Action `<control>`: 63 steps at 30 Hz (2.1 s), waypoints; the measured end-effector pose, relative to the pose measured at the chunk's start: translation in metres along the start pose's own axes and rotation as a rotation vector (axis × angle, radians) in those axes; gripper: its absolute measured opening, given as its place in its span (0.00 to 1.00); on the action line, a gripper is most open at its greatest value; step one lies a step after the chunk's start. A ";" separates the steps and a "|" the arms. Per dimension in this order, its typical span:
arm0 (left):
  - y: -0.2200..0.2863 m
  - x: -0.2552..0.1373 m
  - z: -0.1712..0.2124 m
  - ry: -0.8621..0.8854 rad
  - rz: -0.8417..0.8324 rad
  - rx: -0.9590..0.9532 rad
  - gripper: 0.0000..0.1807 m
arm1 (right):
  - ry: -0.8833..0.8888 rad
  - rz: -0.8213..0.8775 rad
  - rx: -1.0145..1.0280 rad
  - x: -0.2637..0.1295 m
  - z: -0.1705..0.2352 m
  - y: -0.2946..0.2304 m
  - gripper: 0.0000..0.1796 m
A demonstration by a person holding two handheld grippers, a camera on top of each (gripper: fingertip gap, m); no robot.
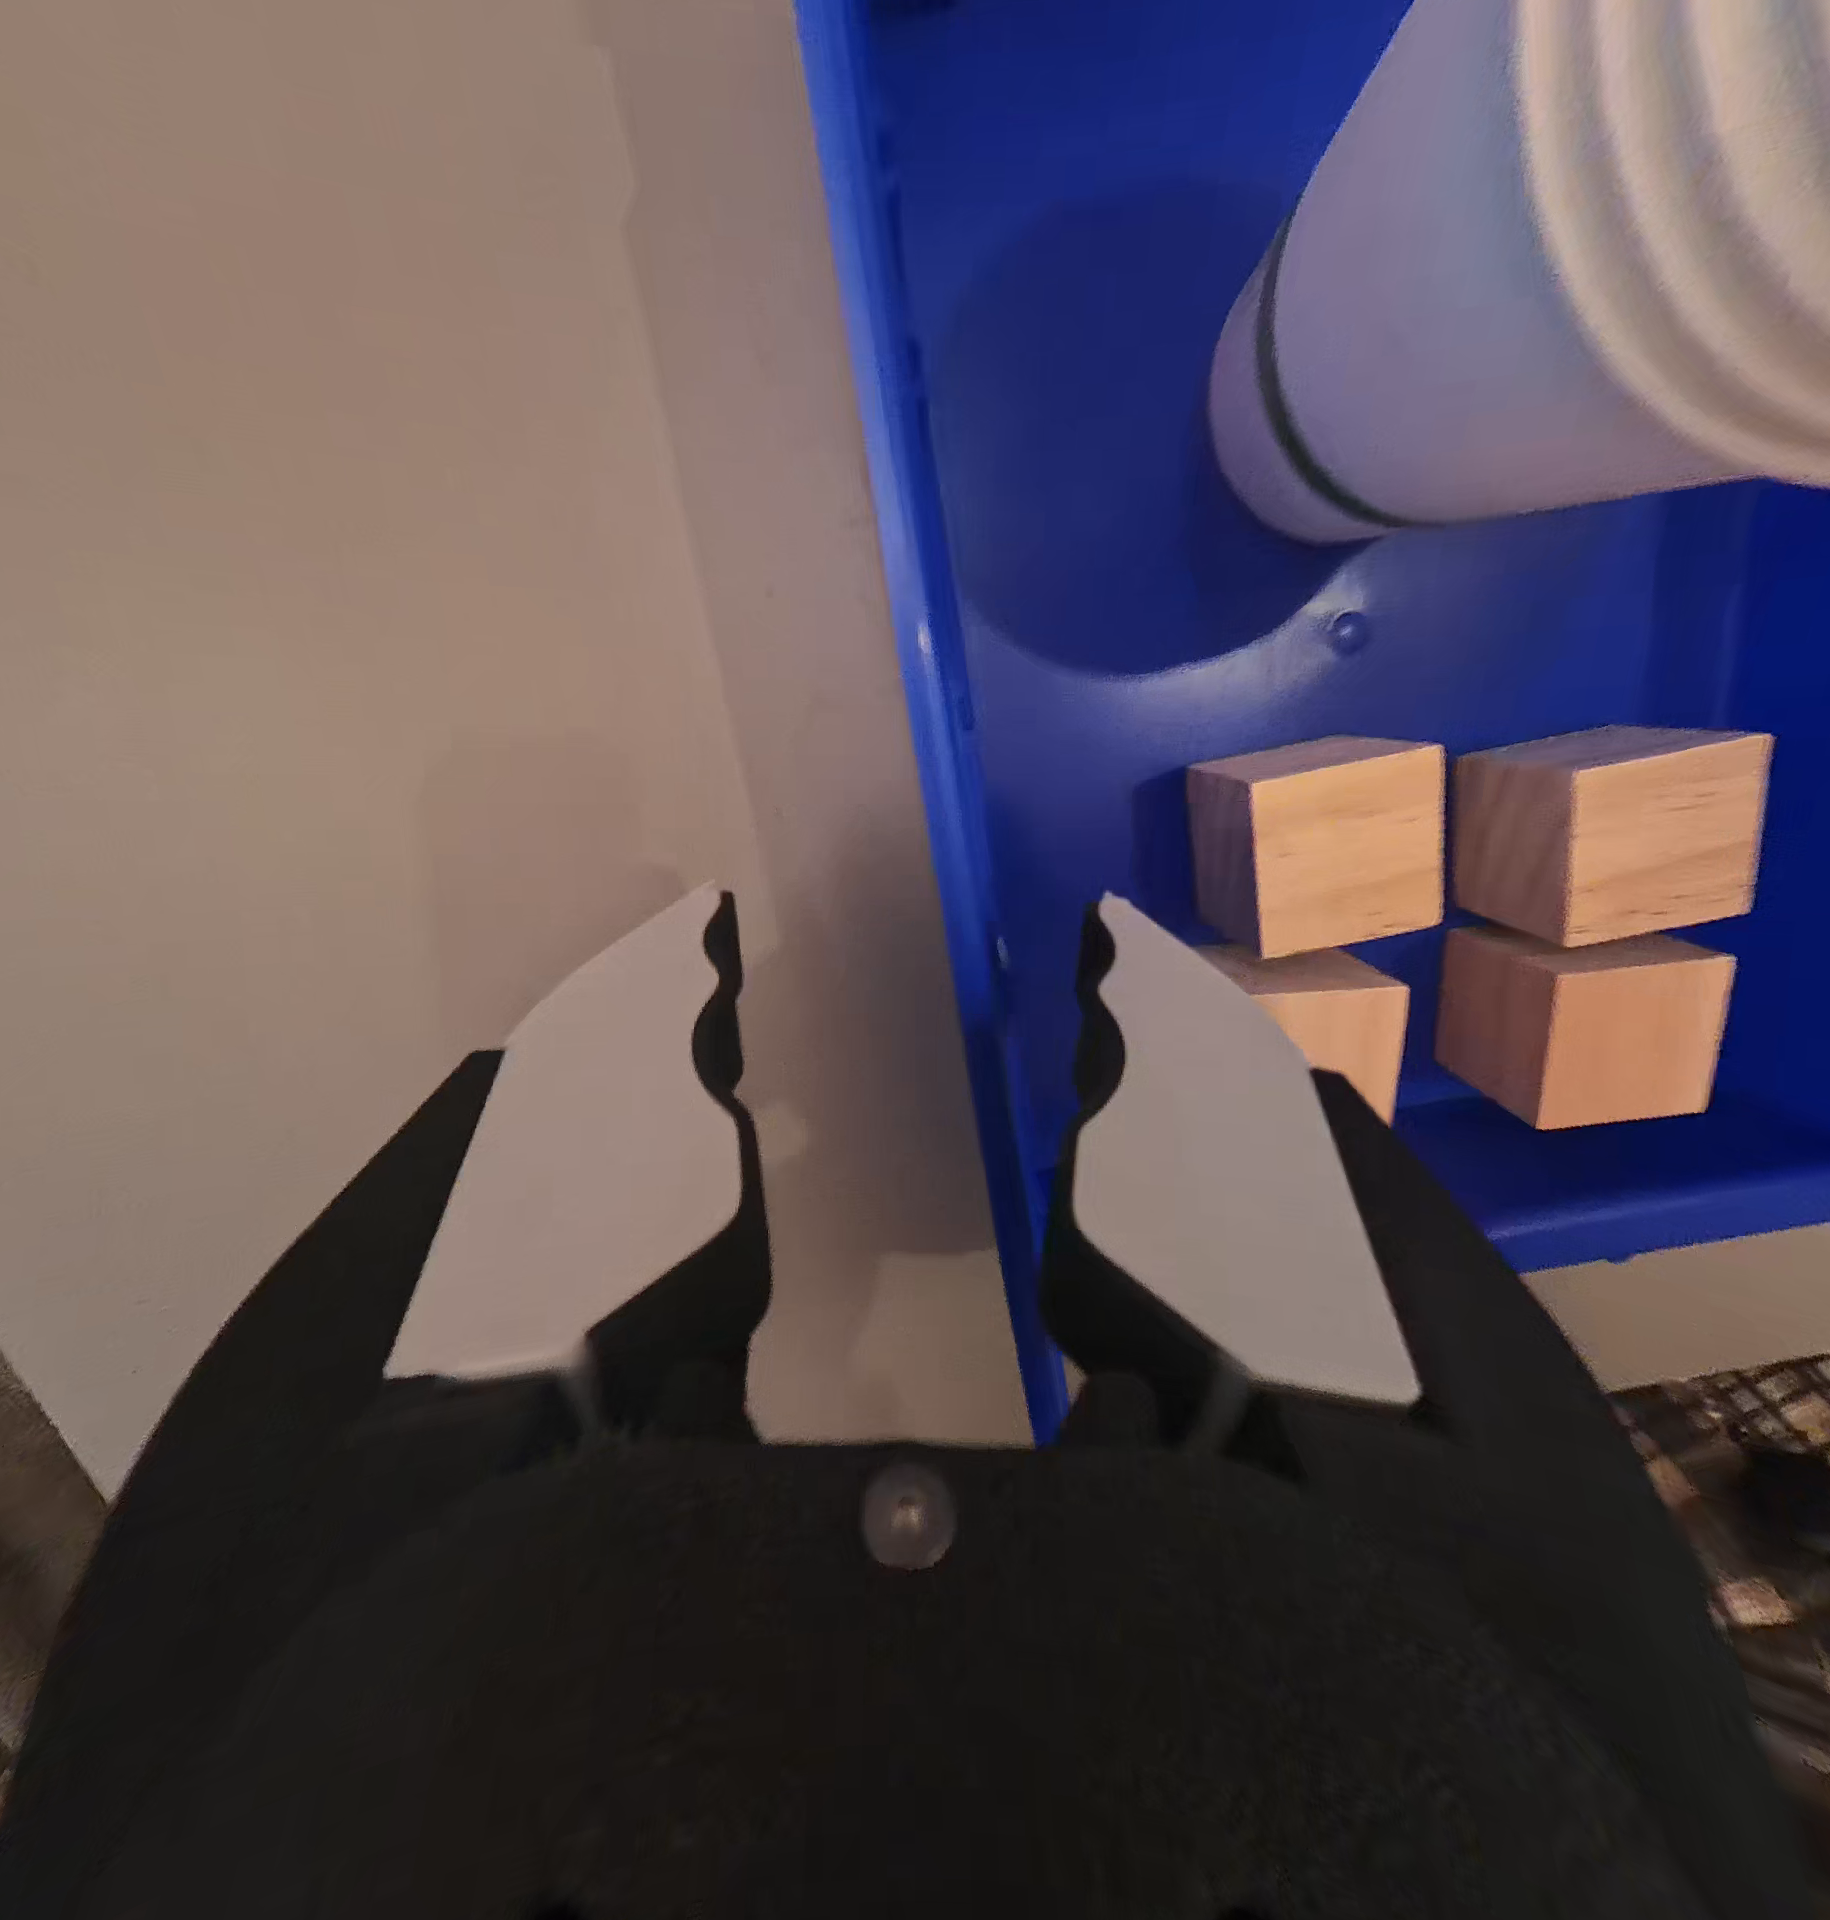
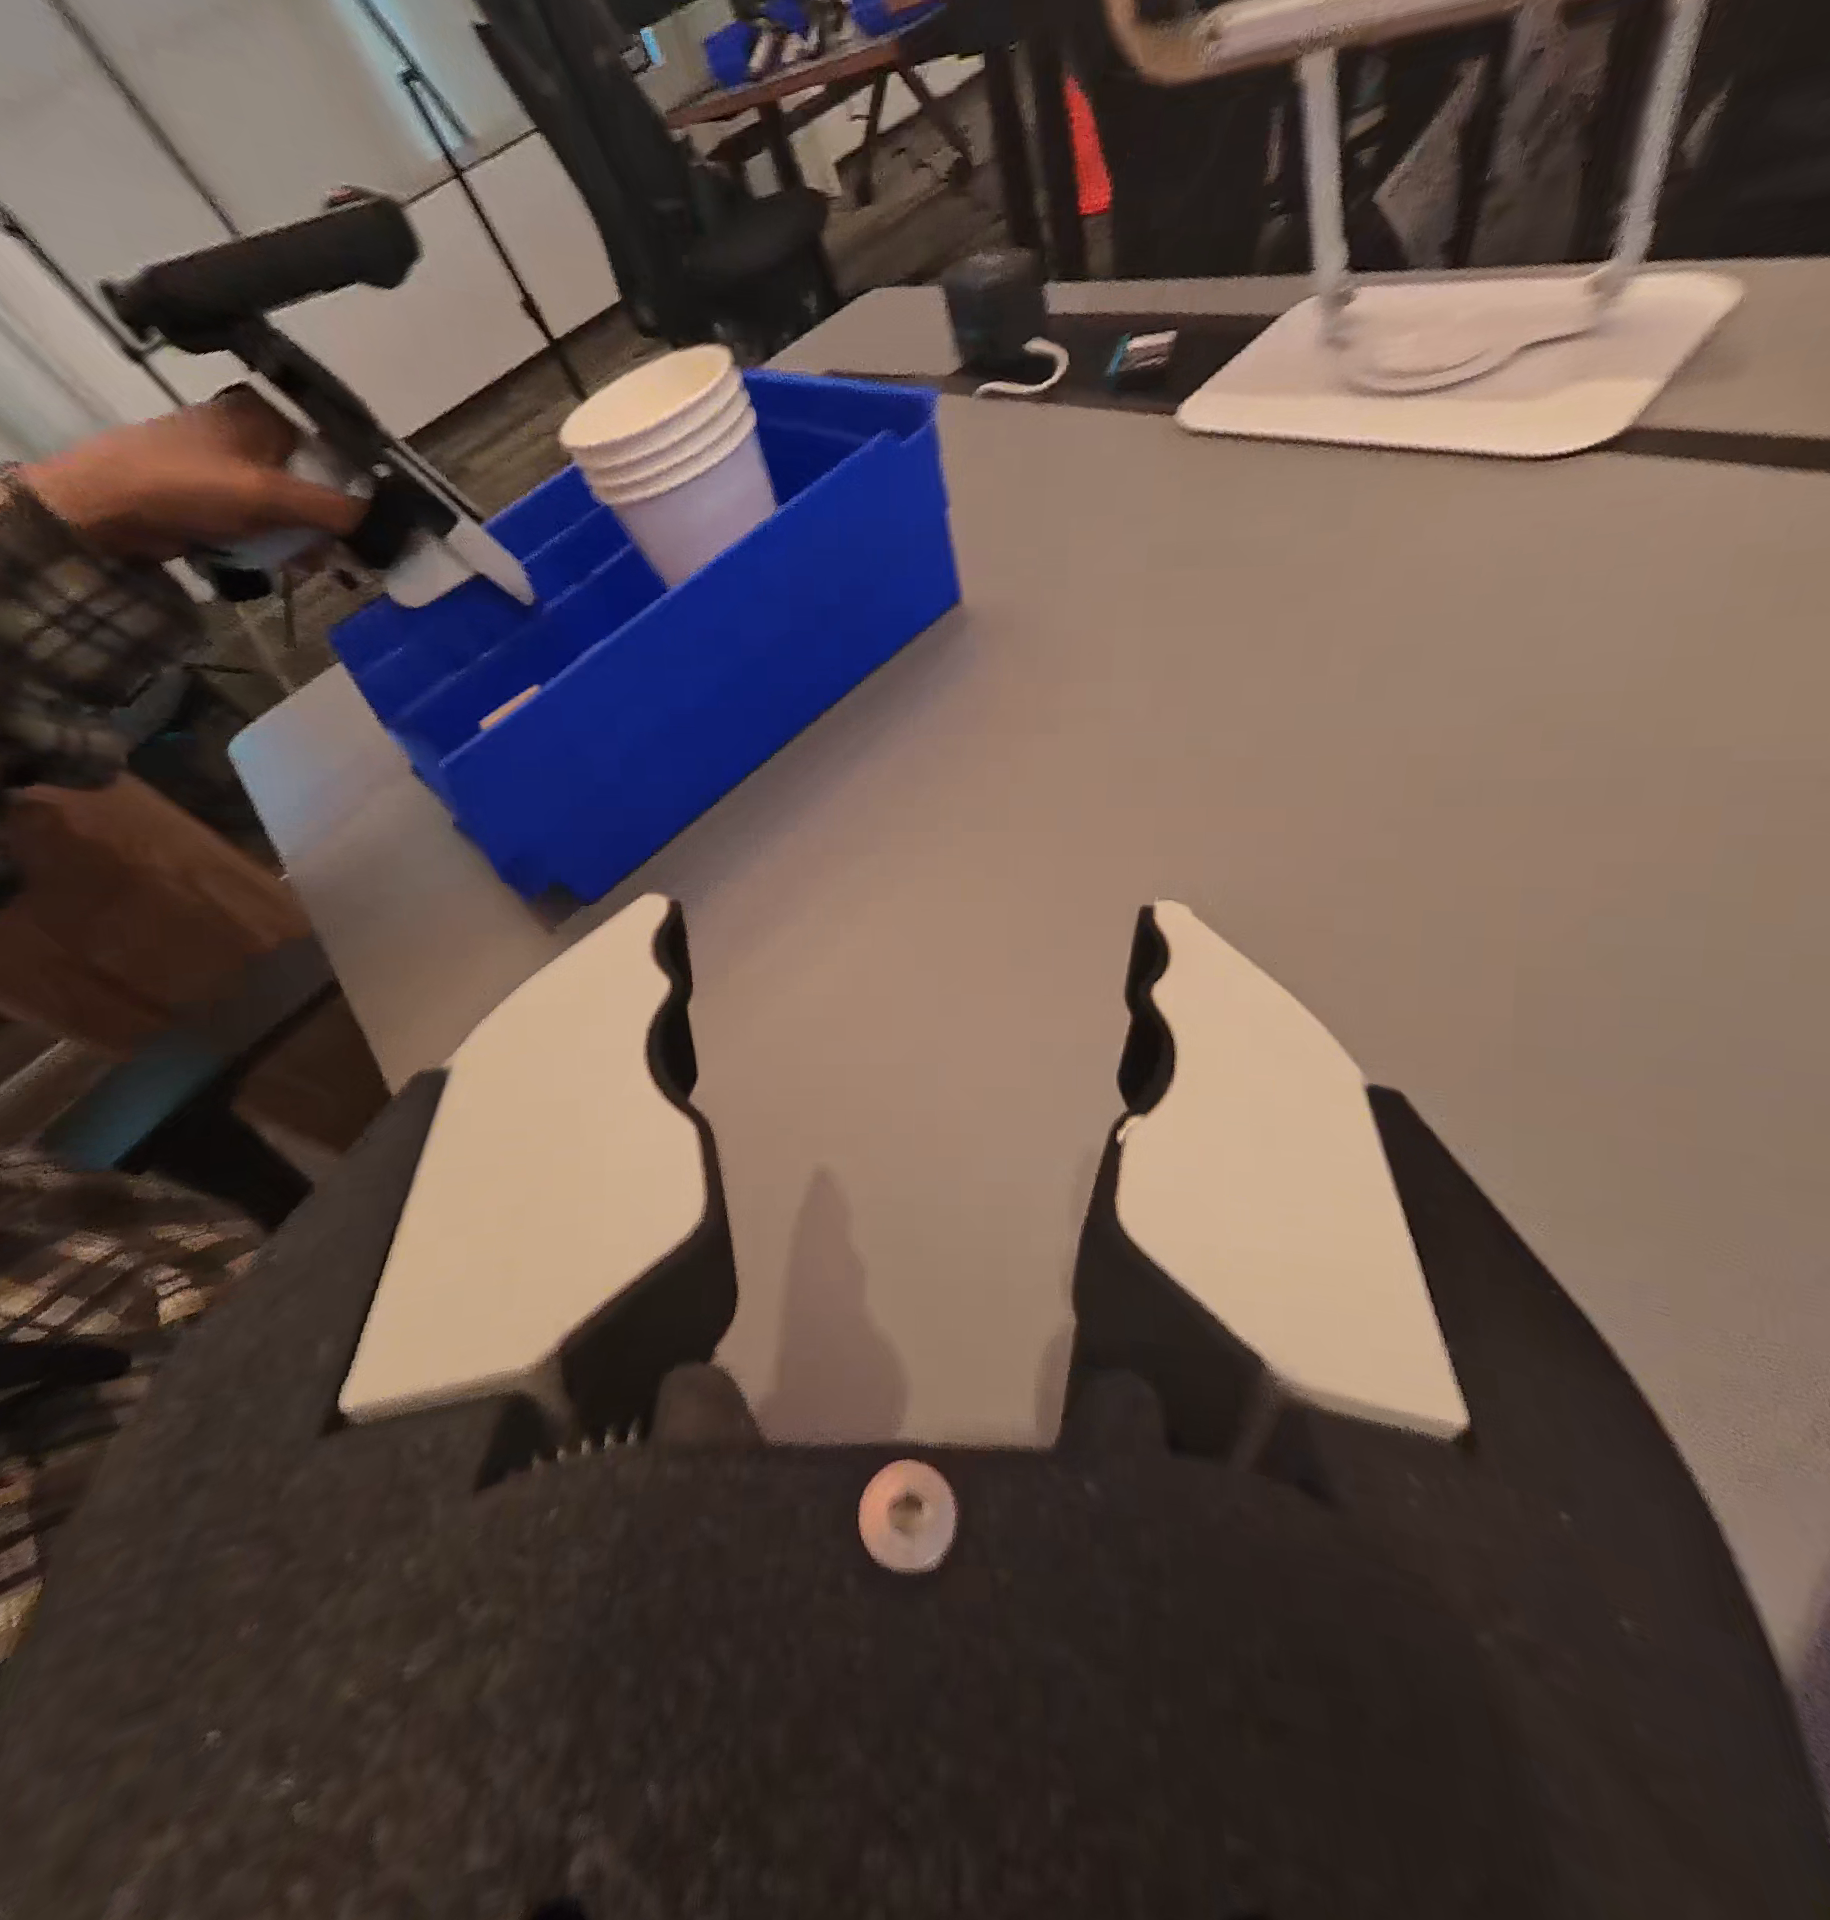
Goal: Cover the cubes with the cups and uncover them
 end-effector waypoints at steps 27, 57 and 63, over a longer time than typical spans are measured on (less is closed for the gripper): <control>-0.088 0.009 0.069 -0.114 0.119 -0.203 0.02 | -0.075 -0.207 0.063 0.034 0.078 -0.026 0.30; -0.209 -0.002 0.119 -0.074 0.094 -0.432 0.03 | -0.109 -0.220 0.128 0.058 0.088 -0.034 0.30; -0.213 -0.002 0.119 -0.080 0.093 -0.412 0.03 | -0.113 -0.223 0.123 0.060 0.086 -0.039 0.29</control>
Point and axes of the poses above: each gripper's, where its closed fingertips meet, x out along the fingers, z out of its underside, y = z × x across the jaws, the point moved 8 cm from there along -x, back along the fingers, and after that the axes turned 12 degrees about x, right-handed, at the moved point
